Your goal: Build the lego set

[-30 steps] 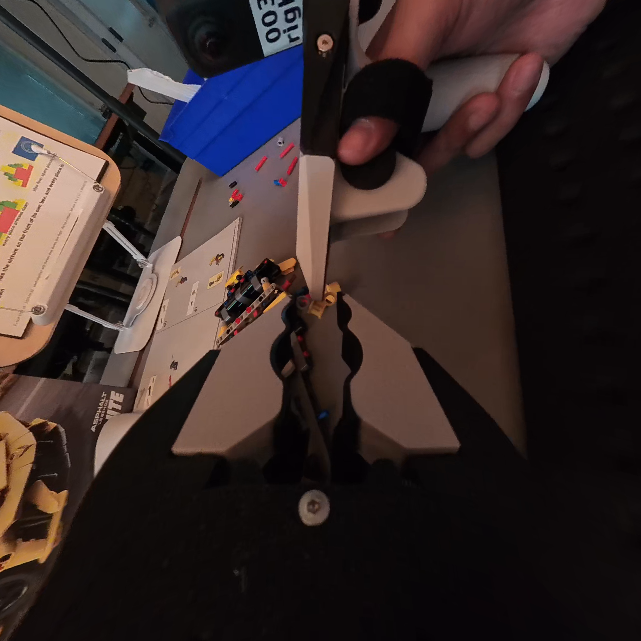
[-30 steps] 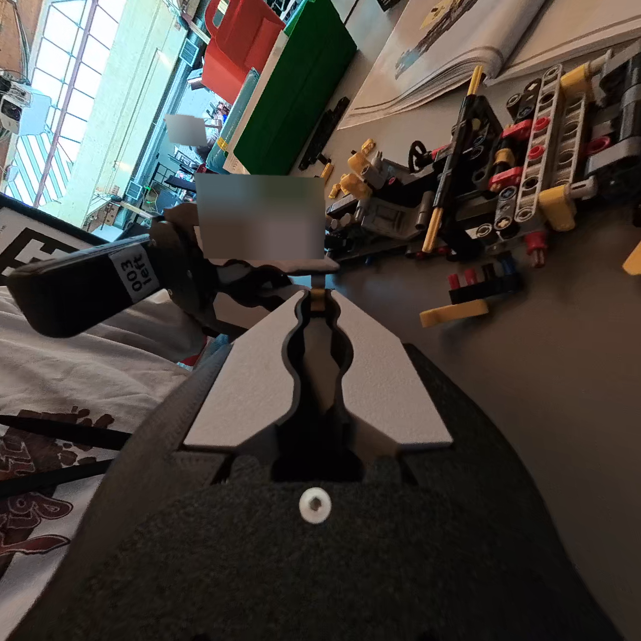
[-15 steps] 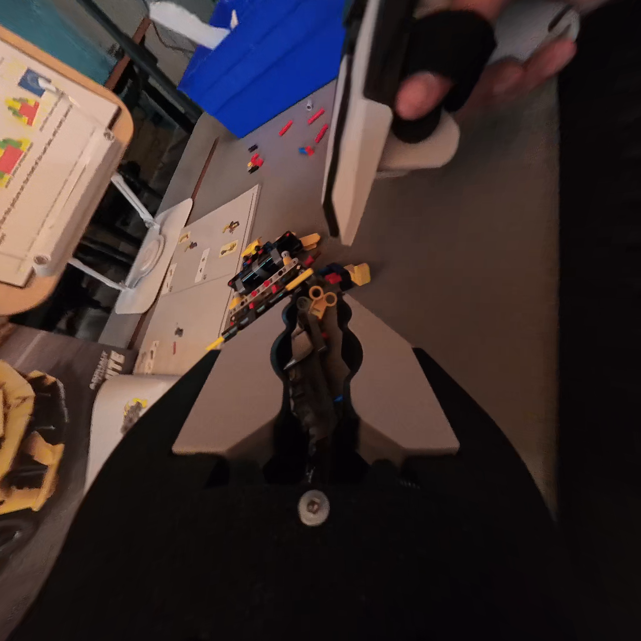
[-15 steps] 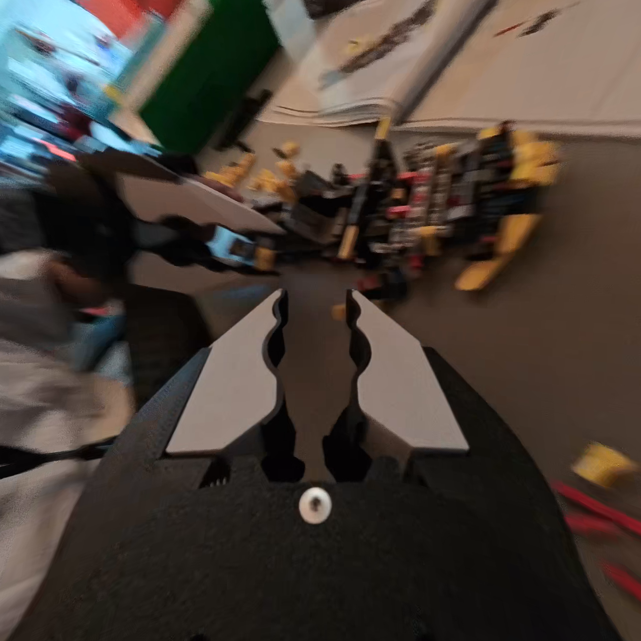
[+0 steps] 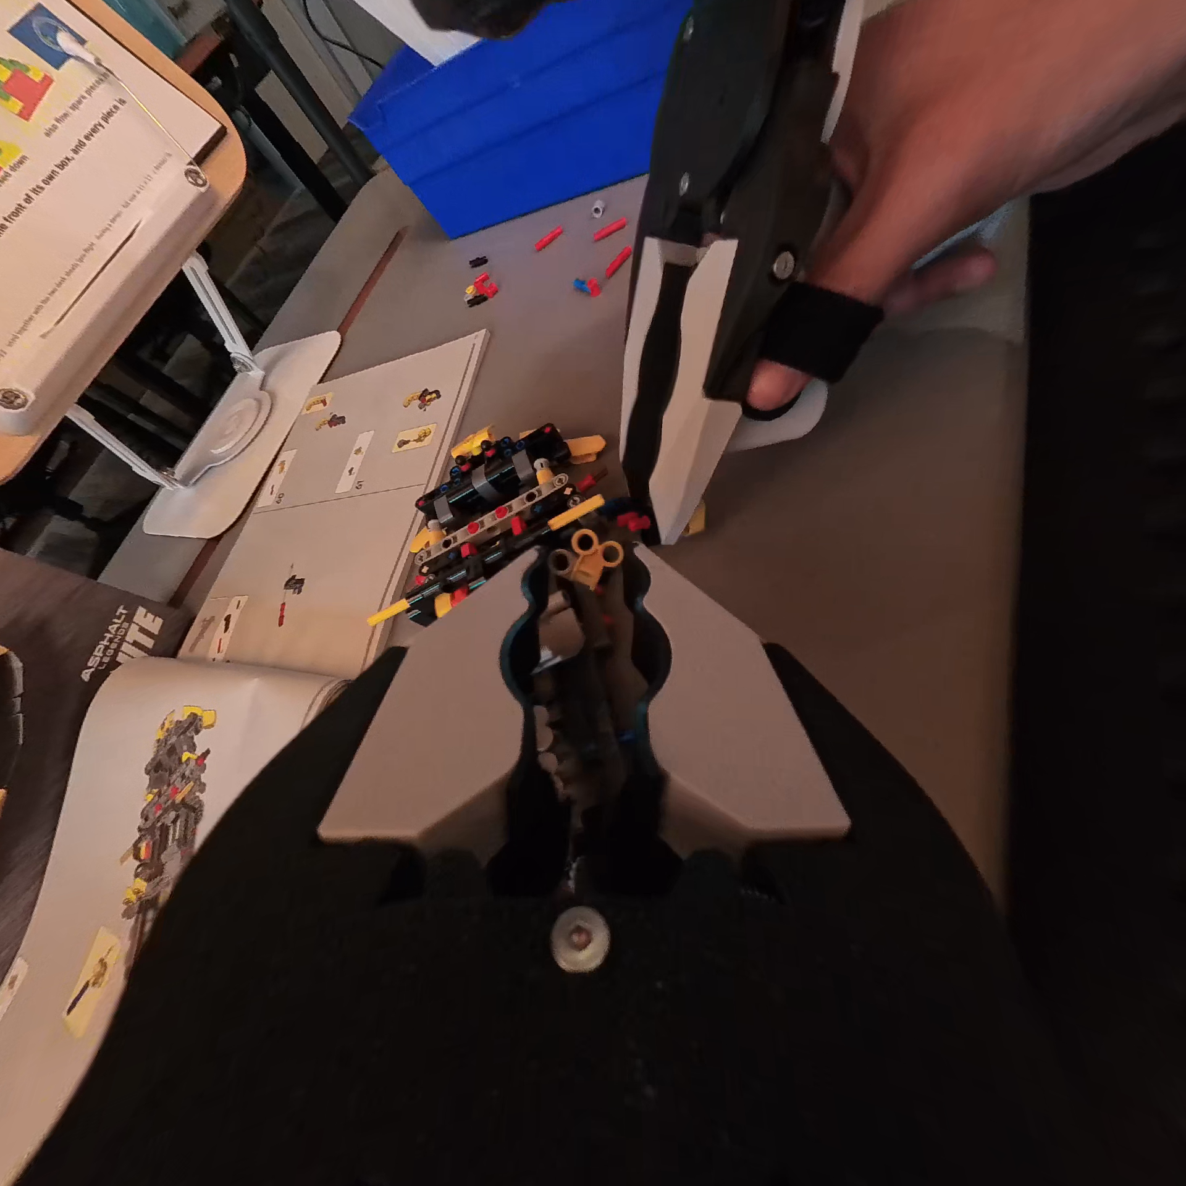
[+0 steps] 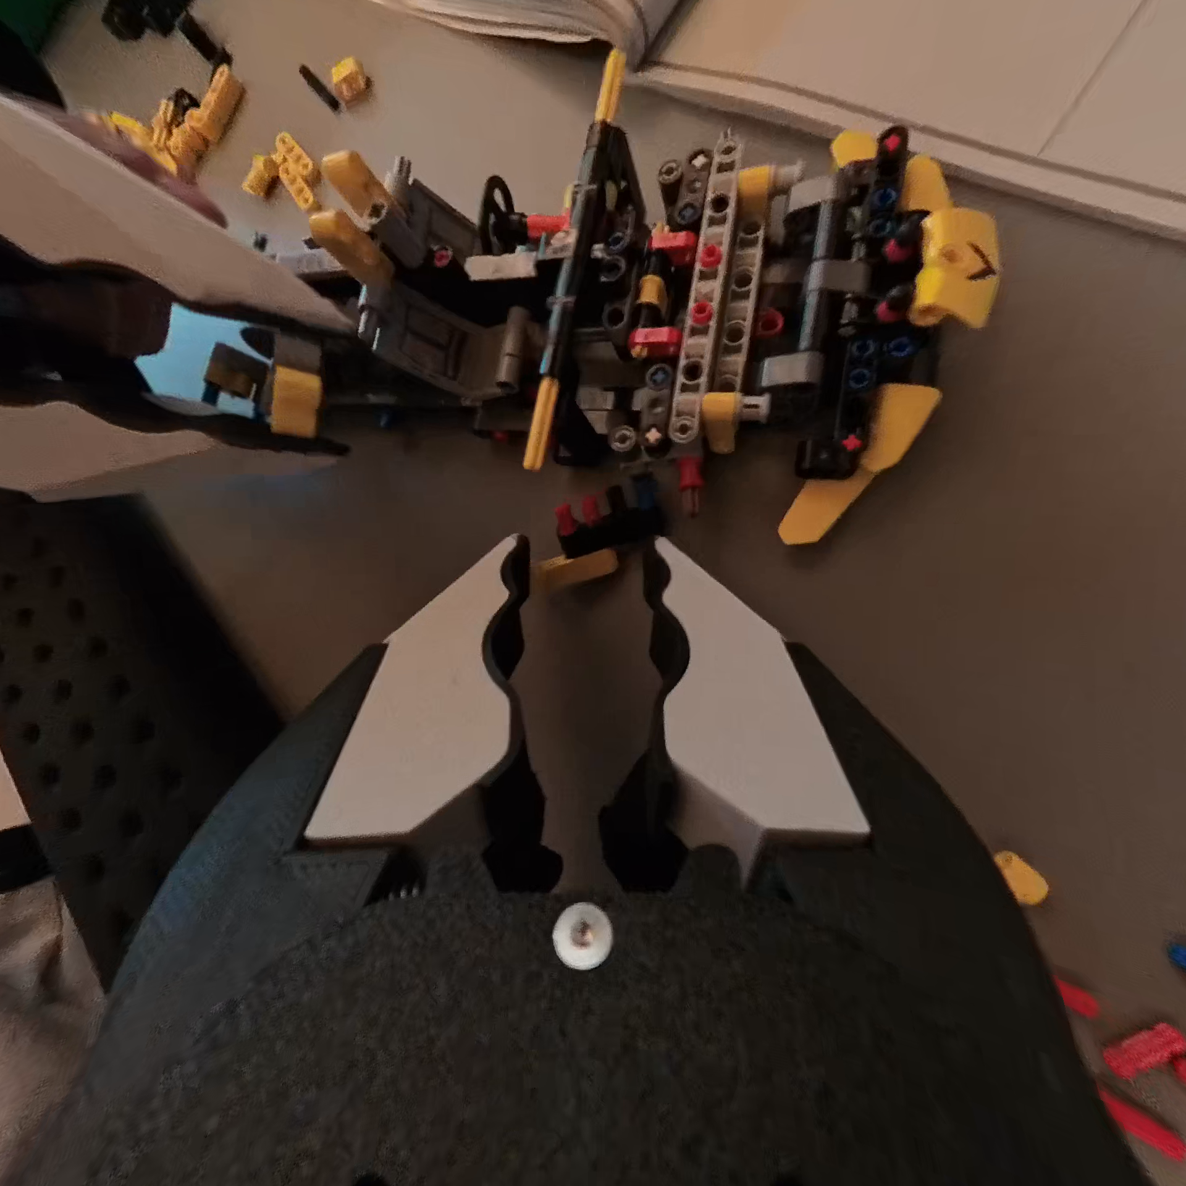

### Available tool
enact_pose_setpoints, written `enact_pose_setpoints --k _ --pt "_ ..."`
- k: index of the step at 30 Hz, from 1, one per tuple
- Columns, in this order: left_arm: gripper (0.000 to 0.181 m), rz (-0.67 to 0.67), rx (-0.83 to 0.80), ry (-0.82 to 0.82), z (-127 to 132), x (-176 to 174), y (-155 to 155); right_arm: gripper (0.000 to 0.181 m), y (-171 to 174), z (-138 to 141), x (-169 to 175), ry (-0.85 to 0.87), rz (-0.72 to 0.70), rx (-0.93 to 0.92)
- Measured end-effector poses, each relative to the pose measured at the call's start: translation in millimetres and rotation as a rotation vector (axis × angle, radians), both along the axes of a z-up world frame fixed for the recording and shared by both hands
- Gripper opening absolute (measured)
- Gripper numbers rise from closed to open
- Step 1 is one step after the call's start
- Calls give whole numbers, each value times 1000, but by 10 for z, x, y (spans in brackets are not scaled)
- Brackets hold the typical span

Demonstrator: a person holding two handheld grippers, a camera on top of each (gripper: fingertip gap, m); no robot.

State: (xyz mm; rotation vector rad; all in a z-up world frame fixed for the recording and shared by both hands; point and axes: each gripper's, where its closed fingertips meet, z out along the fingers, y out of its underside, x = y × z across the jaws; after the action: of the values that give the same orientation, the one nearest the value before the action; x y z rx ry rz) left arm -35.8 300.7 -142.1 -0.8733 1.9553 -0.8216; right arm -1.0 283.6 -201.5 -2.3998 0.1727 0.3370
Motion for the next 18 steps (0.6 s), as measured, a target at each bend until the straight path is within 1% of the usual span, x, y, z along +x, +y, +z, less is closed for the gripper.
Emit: enact_pose_setpoints --k 4,6,8,10,12,15,16,18 --pt "23 3 -4 18 -35 3 14 19 -6 -35 -37 -120 85 -24" --pt "23 4 -17 30 -49 4 29 19 -6 -30 -73 -159 131 2" --pt "23 3 -43 45 -57 7 43 18 -17 -5 -60 -237 155 50" --pt "23 -15 -95 61 -49 -1 23 18 -27 114 -120 -310 217 161" --pt "23 -41 -152 59 -2 -9 -9 18 -61 223 -105 -397 227 237" --pt "23 -91 -198 31 87 -34 -79 18 -76 487 -256 -343 255 432" --pt "23 -99 -195 19 106 -36 -91 18 -84 529 -220 -354 235 443" --pt "23 -111 -176 3 116 -44 -114 18 -101 546 -212 -352 237 455"
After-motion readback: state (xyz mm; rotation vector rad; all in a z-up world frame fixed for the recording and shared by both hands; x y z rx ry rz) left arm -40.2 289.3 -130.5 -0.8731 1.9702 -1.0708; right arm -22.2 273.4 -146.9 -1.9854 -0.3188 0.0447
